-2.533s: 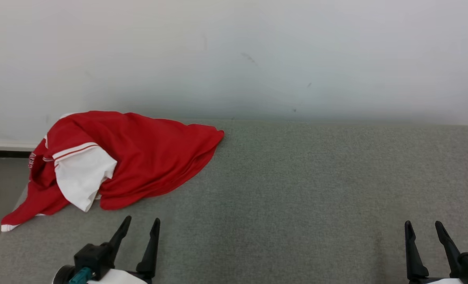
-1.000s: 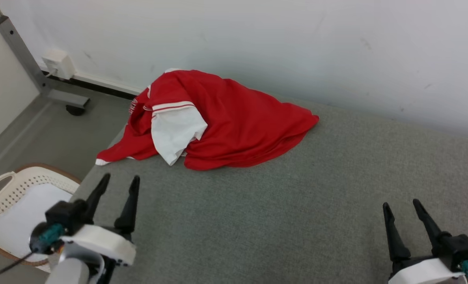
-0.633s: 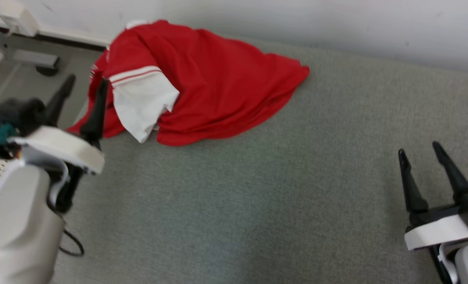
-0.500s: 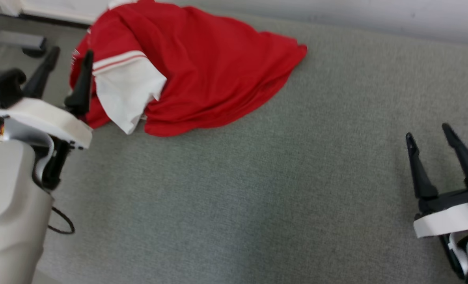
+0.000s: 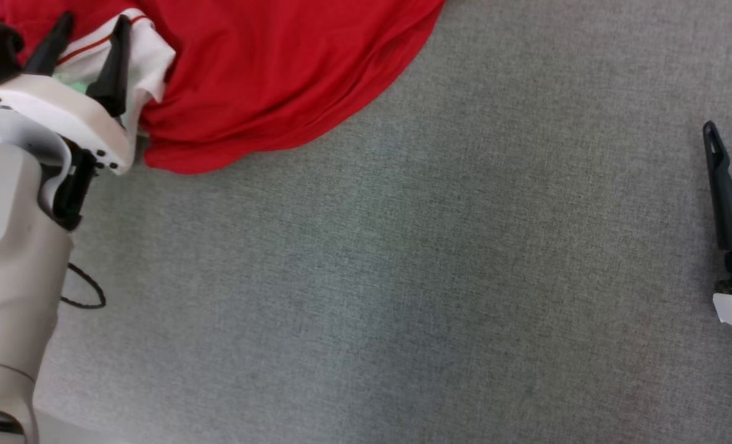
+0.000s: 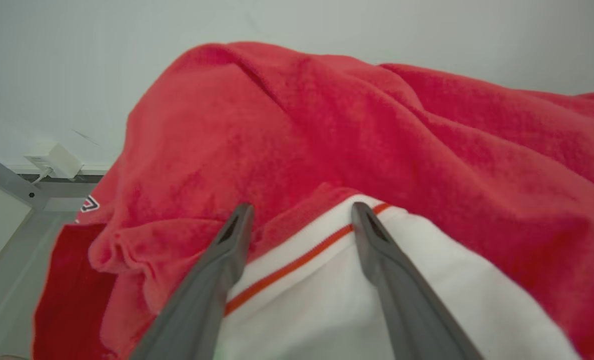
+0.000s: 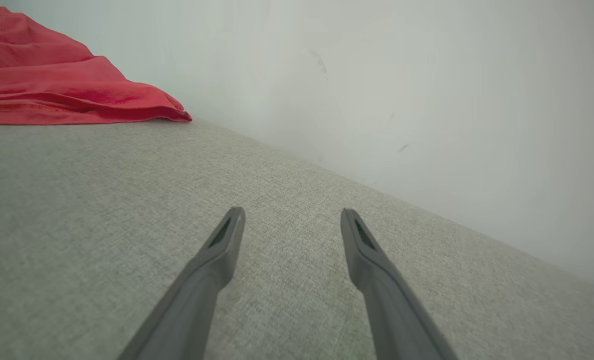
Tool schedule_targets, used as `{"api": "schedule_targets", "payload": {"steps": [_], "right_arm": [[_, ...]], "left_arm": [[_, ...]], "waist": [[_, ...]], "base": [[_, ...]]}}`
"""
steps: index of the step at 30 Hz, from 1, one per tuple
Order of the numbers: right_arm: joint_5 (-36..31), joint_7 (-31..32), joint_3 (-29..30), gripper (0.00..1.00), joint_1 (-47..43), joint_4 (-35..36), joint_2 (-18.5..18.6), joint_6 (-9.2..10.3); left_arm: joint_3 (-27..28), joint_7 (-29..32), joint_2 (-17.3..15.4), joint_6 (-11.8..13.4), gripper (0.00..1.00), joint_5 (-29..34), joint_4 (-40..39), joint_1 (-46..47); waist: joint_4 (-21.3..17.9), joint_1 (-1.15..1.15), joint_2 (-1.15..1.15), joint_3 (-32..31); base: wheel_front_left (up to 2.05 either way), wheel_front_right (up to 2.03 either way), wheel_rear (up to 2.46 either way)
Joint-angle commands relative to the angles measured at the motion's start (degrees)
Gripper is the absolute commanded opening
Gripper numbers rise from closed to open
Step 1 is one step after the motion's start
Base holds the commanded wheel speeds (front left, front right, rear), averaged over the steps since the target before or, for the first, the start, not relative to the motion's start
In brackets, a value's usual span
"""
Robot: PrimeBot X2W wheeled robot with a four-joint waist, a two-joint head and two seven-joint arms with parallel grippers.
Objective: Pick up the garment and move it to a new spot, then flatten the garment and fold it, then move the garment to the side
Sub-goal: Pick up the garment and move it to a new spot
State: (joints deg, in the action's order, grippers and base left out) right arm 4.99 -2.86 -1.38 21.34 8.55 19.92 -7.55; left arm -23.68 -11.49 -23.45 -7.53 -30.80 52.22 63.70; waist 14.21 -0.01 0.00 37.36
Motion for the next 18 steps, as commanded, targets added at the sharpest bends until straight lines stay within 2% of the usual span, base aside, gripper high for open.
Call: {"api": "schedule_targets", "payload": {"steps": [1, 3, 4, 6, 12, 18], "right_arm": [[-0.68, 0.82, 0.51, 1.00, -1.40, -0.31, 0.57, 0.12], [-0.60, 1.39, 0.79, 1.00, -2.44, 0.43, 0.55, 0.12], [-0.55, 1.50, 0.85, 1.00, -2.82, 0.79, 0.45, 0.12], [-0.44, 1.63, 1.08, 1.00, -3.52, 1.27, 0.11, 0.12], [0.40, 1.03, 1.22, 1.00, -4.14, 1.16, -0.36, 0.12], [0.75, -0.31, 0.64, 1.00, -4.47, -0.24, -1.20, 0.12]], "left_arm": [[-0.73, -0.31, 0.06, 0.07, 1.00, -1.04, 1.36, 1.35], [-2.23, 0.10, 0.31, 0.07, 1.00, -1.31, 3.55, 2.19], [-3.16, 0.53, 0.61, 0.07, 0.56, -1.60, 4.44, 2.43], [-4.61, 1.04, 1.04, 0.08, 0.00, -2.57, 5.72, 2.87], [-8.74, 1.34, 1.31, 0.07, 0.00, -5.03, 8.10, 2.83], [-10.48, -1.45, 0.42, 0.07, 0.00, -7.79, 7.63, 3.45]], "waist": [[-0.13, 0.01, 0.00, 1.60], [-0.25, 0.01, 0.00, 1.77], [-0.35, 0.01, 0.00, 1.81], [-0.49, 0.01, 0.00, 1.69], [-0.75, 0.01, 0.00, -0.12], [-0.89, 0.01, 0.00, -3.50]], "base": [[0.00, 0.00, 0.00], [0.00, 0.00, 0.00], [0.00, 0.00, 0.00], [0.00, 0.00, 0.00], [0.00, 0.00, 0.00], [0.00, 0.00, 0.00]]}}
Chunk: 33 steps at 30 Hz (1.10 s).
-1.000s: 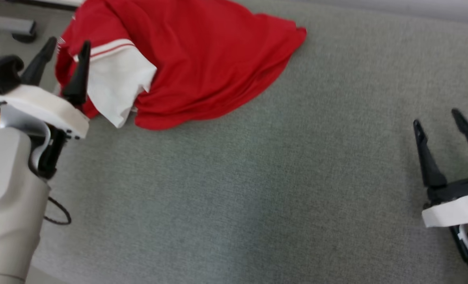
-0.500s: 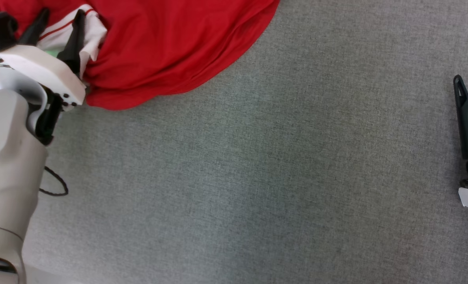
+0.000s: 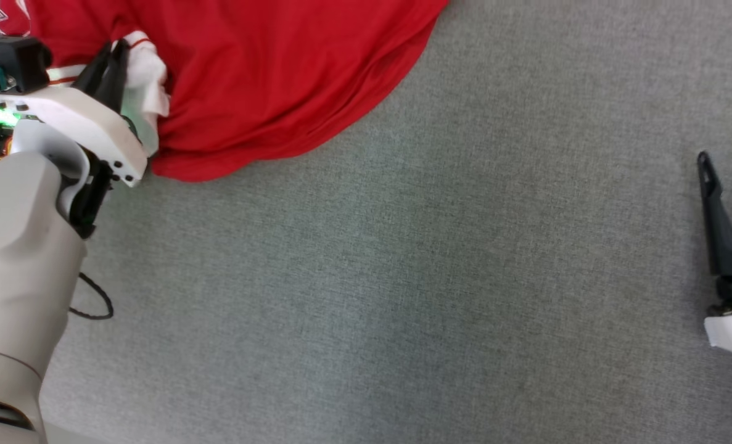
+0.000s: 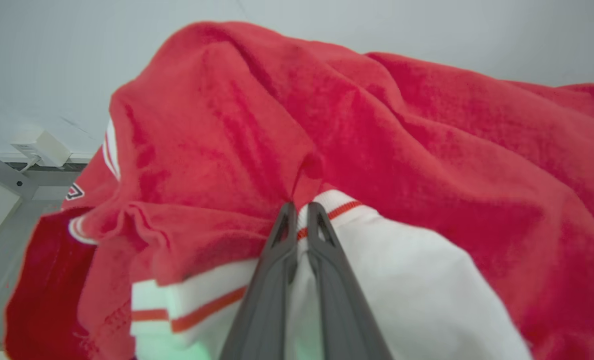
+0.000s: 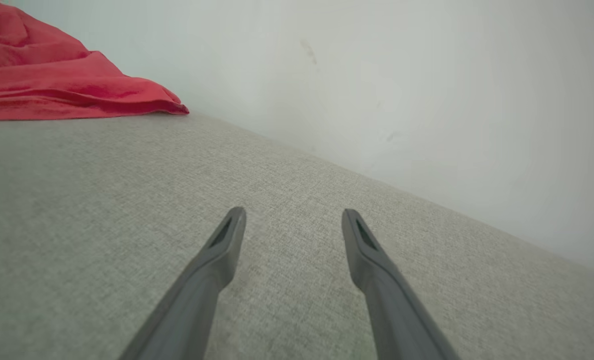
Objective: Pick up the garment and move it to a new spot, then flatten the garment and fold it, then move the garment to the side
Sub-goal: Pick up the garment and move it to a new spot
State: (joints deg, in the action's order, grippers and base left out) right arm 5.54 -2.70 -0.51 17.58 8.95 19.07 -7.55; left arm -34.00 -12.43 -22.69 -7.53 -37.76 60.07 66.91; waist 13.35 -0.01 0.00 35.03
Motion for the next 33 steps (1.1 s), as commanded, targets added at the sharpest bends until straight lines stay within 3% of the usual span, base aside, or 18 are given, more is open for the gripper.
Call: {"api": "schedule_targets", "payload": {"steps": [1, 10, 18, 26, 33], "right_arm": [[0.21, -0.48, -0.23, 1.00, -0.70, -0.63, -0.35, 0.12], [1.38, -4.15, -1.67, 1.00, -1.95, -5.98, -3.12, 0.12], [2.86, -7.76, -2.08, 1.00, -3.73, -11.45, -5.92, 0.12], [3.87, -10.04, -2.52, 1.00, -6.49, -15.37, -7.87, 0.12], [4.60, -11.37, -2.97, 1.00, -8.74, -17.58, -9.08, 0.12]], "left_arm": [[-0.16, -0.51, -0.34, 0.07, 0.00, -0.83, -0.21, 0.24], [-0.46, -2.62, -0.65, 0.07, 0.00, -4.67, -4.87, -2.04], [-1.29, -2.56, -1.52, 0.07, 0.00, -9.03, -16.11, -6.48], [-3.07, 3.92, -5.63, 0.11, 0.00, -12.99, -30.62, -9.36], [-2.27, 10.27, -8.49, 3.23, 0.00, -17.12, -46.34, -13.59]], "waist": [[-0.03, 0.01, 0.00, -1.16], [-1.24, 0.01, 0.00, -10.09], [-4.16, 0.01, 0.00, -18.59], [-8.17, 0.01, 0.00, -24.86], [-12.17, 0.01, 0.00, -28.99]], "base": [[0.00, 0.00, 0.00], [0.00, 0.00, 0.00], [0.00, 0.00, 0.00], [0.00, 0.00, 0.00], [0.00, 0.00, 0.00]]}}
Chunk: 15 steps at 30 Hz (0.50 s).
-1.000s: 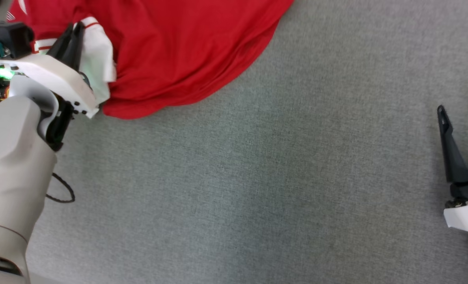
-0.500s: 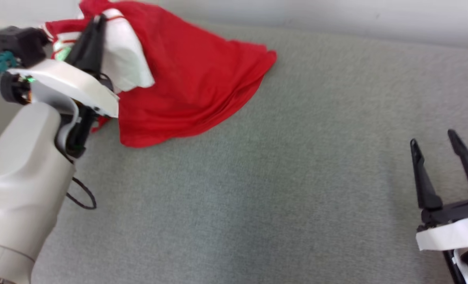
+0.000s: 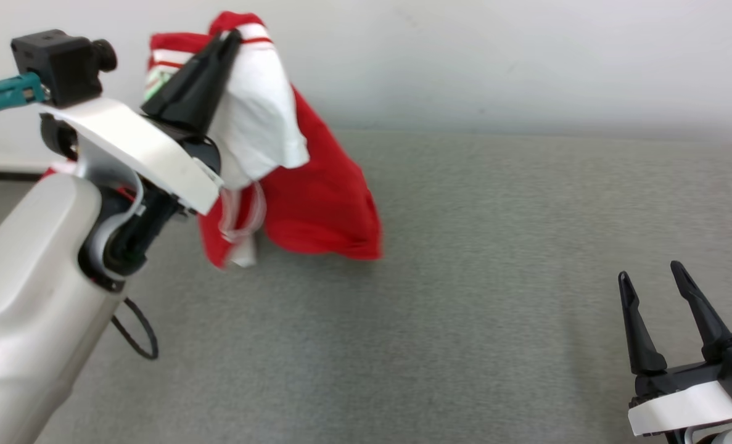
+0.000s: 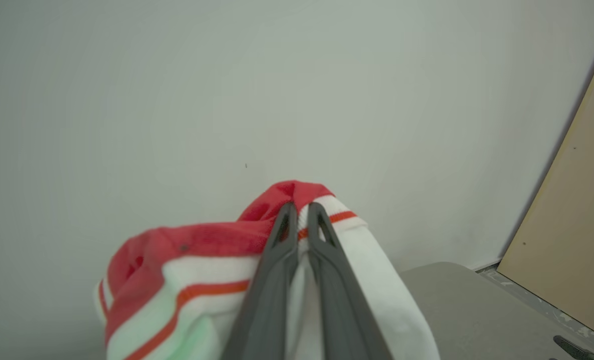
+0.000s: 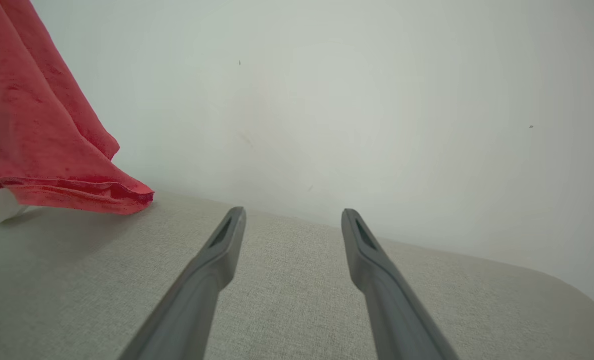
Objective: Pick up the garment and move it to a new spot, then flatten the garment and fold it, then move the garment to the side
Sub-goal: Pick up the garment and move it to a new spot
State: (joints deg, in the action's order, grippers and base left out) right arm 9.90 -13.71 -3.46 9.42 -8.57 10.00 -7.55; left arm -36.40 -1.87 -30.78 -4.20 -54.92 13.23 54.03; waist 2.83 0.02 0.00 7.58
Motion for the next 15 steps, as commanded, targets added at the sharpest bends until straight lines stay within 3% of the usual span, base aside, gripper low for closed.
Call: {"api": "schedule_targets", "payload": {"steps": [1, 9, 15], "right_arm": [[0.26, -0.51, -0.06, 1.00, -0.59, -0.14, -0.06, 0.12], [0.95, -1.03, -1.08, 1.00, -0.81, -1.11, -1.70, 0.12], [1.19, -1.43, -1.92, 1.00, 0.16, -1.49, -2.39, 0.12]], "left_arm": [[0.25, 0.63, -0.71, 0.56, 0.00, -0.72, -2.04, -1.23], [1.42, 5.79, -1.63, 5.52, 0.00, -6.22, -18.86, -5.38], [-0.18, 7.62, -0.57, 7.64, 0.00, -6.50, -25.94, -6.71]], "waist": [[-2.21, -0.02, 0.00, -1.78], [-7.20, -0.02, 0.00, -3.57], [-11.14, -0.02, 0.00, -3.04]], "base": [[0.00, 0.00, 0.00], [0.00, 0.00, 0.00], [0.00, 0.00, 0.00]]}}
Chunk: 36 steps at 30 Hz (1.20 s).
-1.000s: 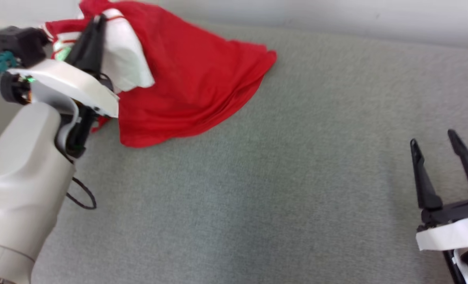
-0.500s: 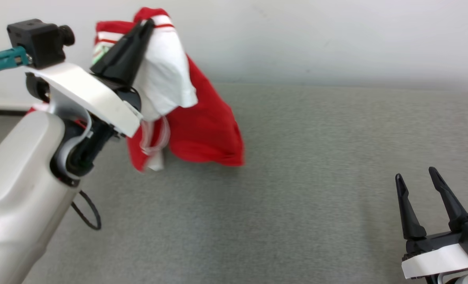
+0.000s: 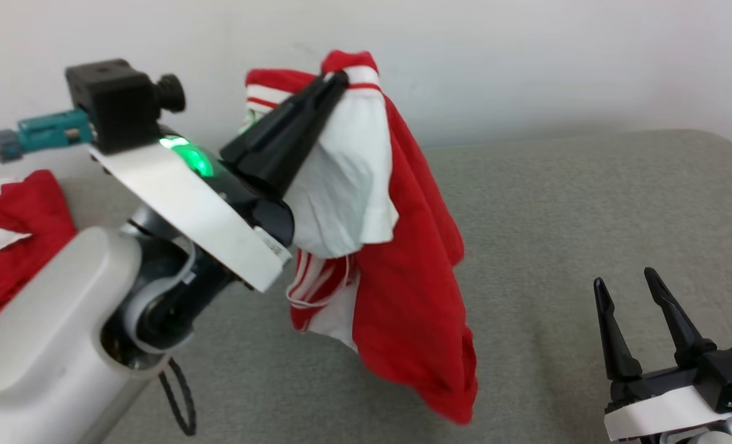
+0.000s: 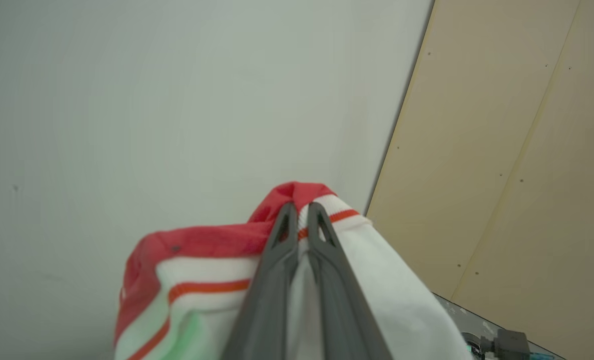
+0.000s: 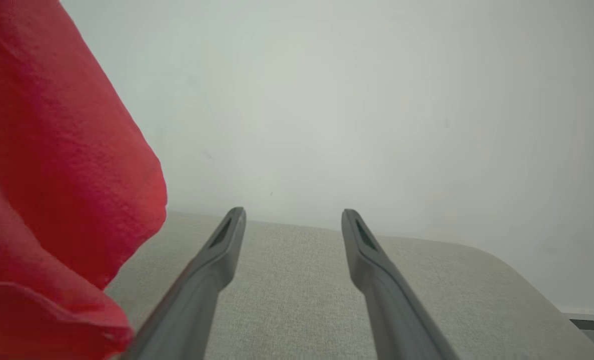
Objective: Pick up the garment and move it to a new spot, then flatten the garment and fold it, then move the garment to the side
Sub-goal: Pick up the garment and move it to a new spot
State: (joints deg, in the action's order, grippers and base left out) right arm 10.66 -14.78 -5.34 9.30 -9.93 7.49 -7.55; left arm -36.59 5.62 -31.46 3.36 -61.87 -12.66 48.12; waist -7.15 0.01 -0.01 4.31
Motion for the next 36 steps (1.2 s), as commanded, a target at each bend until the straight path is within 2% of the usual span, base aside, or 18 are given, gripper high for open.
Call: {"api": "schedule_targets", "payload": {"steps": [1, 5, 9, 16, 21, 24, 25, 26, 31, 36], "right_arm": [[0.47, -0.40, -0.21, 1.00, 0.56, -0.20, -0.02, 0.12], [0.76, -0.41, -0.23, 1.00, 1.37, -0.44, -0.61, 0.12], [0.76, -0.42, -0.34, 1.00, 1.45, -0.54, -1.07, 0.12], [0.81, -0.43, -0.99, 1.00, 3.17, 0.12, -2.14, 0.12], [0.82, -0.36, -1.00, 1.00, 3.03, 0.26, -3.02, 0.12], [0.80, -0.37, -0.58, 1.00, 3.10, 0.50, -3.27, 0.12], [0.75, -0.37, -0.51, 1.00, 3.10, 0.54, -3.38, 0.12], [0.68, -0.37, -0.56, 1.00, 3.13, 0.55, -3.50, 0.12], [0.51, -0.37, -0.44, 1.00, 2.80, 0.23, -3.96, 0.12], [0.09, -0.37, 0.40, 1.00, 2.21, -0.06, -4.16, 0.12]], "left_arm": [[-0.31, 0.18, 0.40, 0.24, 0.00, 0.62, -0.38, -0.89], [-2.43, -0.15, 2.21, 0.08, 0.00, 1.50, 0.36, -1.39], [-5.10, -1.70, 5.60, -0.73, 0.00, 2.71, 5.21, -1.86], [-11.36, -5.93, 12.56, -4.23, 0.00, 7.19, 20.82, -1.49], [-13.92, -9.62, 18.90, -6.64, 0.02, 8.83, 31.68, -0.03], [-15.55, -11.88, 22.32, -7.74, 0.39, 9.99, 36.59, 0.92], [-15.70, -12.62, 23.28, -8.08, 0.63, 9.84, 38.15, 1.17], [-15.93, -13.04, 23.87, -8.27, 1.00, 9.89, 39.54, 1.50], [-17.21, -15.66, 26.00, -9.34, 1.00, 10.50, 44.92, 2.04], [-16.68, -18.69, 26.78, -9.27, 1.00, 10.39, 47.66, 0.37]], "waist": [[-1.83, -0.01, 0.01, 0.38], [-4.50, -0.01, 0.01, 1.32], [-6.55, -0.01, 0.01, 2.41], [-11.06, -0.01, 0.01, 5.43], [-12.92, -0.01, 0.01, 6.89], [-13.72, -0.01, 0.01, 7.52], [-13.96, -0.01, 0.01, 7.63], [-14.21, -0.01, 0.01, 7.70], [-14.88, -0.01, 0.01, 7.29], [-14.02, -0.01, 0.01, 6.26]], "base": [[0.00, 0.00, 0.00], [0.00, 0.00, 0.00], [0.00, 0.00, 0.00], [0.00, 0.00, 0.00], [0.00, 0.00, 0.00], [0.00, 0.00, 0.00], [0.00, 0.00, 0.00], [0.00, 0.00, 0.00], [0.00, 0.00, 0.00], [0.00, 0.00, 0.00]]}}
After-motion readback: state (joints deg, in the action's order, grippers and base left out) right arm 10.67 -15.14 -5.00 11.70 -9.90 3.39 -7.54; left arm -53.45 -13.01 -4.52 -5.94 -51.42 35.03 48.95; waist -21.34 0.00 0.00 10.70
